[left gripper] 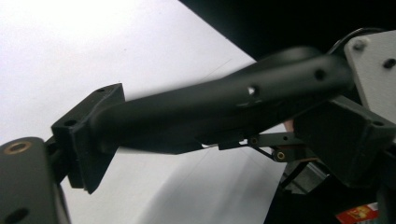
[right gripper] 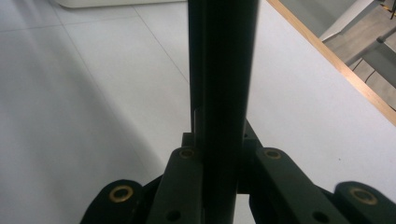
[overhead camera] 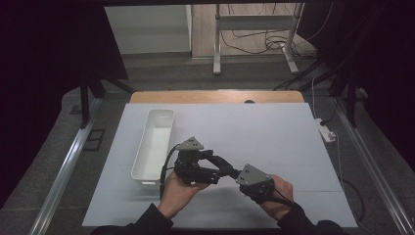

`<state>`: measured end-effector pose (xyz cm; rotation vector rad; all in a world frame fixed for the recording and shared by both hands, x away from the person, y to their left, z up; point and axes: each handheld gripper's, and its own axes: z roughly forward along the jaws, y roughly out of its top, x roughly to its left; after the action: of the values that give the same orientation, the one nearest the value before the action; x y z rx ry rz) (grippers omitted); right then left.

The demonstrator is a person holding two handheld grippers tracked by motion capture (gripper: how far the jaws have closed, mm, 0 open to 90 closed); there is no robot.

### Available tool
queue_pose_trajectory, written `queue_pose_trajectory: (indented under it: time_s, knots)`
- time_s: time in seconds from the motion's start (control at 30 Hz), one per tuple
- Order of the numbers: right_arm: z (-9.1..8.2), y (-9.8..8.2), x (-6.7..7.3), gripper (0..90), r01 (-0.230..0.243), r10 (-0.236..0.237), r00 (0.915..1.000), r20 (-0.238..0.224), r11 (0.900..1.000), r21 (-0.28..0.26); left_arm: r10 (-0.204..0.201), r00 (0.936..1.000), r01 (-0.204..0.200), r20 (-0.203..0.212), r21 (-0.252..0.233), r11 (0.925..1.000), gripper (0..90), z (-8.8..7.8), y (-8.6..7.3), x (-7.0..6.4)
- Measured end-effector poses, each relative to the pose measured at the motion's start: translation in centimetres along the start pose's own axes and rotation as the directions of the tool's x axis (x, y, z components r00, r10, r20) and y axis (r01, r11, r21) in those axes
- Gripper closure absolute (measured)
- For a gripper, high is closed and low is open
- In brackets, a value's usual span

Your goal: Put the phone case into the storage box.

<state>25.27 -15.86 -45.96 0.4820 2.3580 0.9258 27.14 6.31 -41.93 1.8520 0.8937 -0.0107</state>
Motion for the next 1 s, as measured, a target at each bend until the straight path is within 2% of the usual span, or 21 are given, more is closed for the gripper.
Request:
queue_pose_trajectory:
  time_s: [0.07, 0.2, 0.3, 0.33, 0.47, 0.5, 0.53, 0.57, 0.63, 0.67, 0.83, 0.87, 1.0]
  knots:
    - [0.0, 0.0, -0.1, 84.7, -0.008, 0.008, 1.0, -0.002, 1.0, 0.001, 0.008, 1.0, -0.008, 0.001, 0.004, 1.0, 7.5, 0.1, 0.0, 0.0]
    - [0.0, -0.2, -0.5, 84.8, -0.039, 0.039, 0.9989, -0.026, 0.999, 0.005, 0.051, 0.998, -0.05, -0.038, 0.013, 0.9987, 4.4, 0.1, 0.0, -0.1]
    - [-0.1, -0.2, -0.7, 84.8, -0.052, 0.052, 0.9979, -0.039, 0.999, 0.002, 0.067, 0.9969, -0.066, -0.042, 0.013, 0.9977, 2.8, -0.1, 0.0, 0.1]
    - [-0.2, -0.2, -0.8, 84.8, -0.066, 0.066, 0.9966, -0.05, 0.998, 0.001, 0.092, 0.9946, -0.091, -0.049, 0.017, 0.9957, 1.2, -0.4, 0.0, 0.2]
    - [-0.4, -0.3, -1.2, 84.8, -0.091, 0.09, 0.9918, -0.091, 0.996, -0.003, 0.107, 0.9934, -0.107, -0.04, 0.013, 0.9942, 0.7, -1.0, 0.1, 0.5]
    - [-0.5, -0.3, -1.4, 84.8, -0.097, 0.096, 0.9896, -0.108, 0.995, -0.003, 0.117, 0.9923, -0.116, -0.041, 0.019, 0.993, 0.3, -1.2, 0.1, 0.5]
    - [-0.6, -0.4, -1.7, 84.8, -0.112, 0.11, 0.9836, -0.143, 0.994, -0.004, 0.134, 0.9904, -0.134, -0.032, 0.014, 0.9909, 0.6, -1.7, 0.2, 0.7]
    - [-0.7, -0.5, -1.8, 84.7, -0.124, 0.121, 0.9798, -0.16, 0.992, -0.007, 0.138, 0.9901, -0.138, -0.026, 0.014, 0.9904, 0.5, -1.8, 0.2, 0.7]
    - [-0.9, -0.7, -2.1, 84.7, -0.145, 0.14, 0.9722, -0.188, 0.989, -0.014, 0.157, 0.9873, -0.156, -0.025, 0.016, 0.9876, 0.5, -2.3, 0.2, 0.9]
    - [-0.9, -0.7, -2.1, 84.7, -0.145, 0.14, 0.9722, -0.188, 0.989, -0.014, 0.157, 0.9873, -0.156, -0.025, 0.016, 0.9876, 0.0, -2.3, 0.2, 0.9]
    - [-1.6, -1.2, -2.9, 84.8, -0.207, 0.189, 0.9447, -0.268, 0.977, -0.042, 0.195, 0.9804, -0.195, -0.029, 0.02, 0.9807, 0.0, -3.4, 0.2, 1.5]
    - [-1.6, -1.2, -2.9, 84.8, -0.207, 0.189, 0.9447, -0.268, 0.977, -0.042, 0.195, 0.9804, -0.195, -0.029, 0.02, 0.9807, 0.0, -3.4, 0.2, 1.5]
    - [-1.8, -1.5, -3.0, 84.8, -0.218, 0.197, 0.9335, -0.299, 0.975, -0.038, 0.198, 0.9801, -0.197, -0.022, 0.009, 0.9803, 0.0, -4.1, 0.1, 2.0]
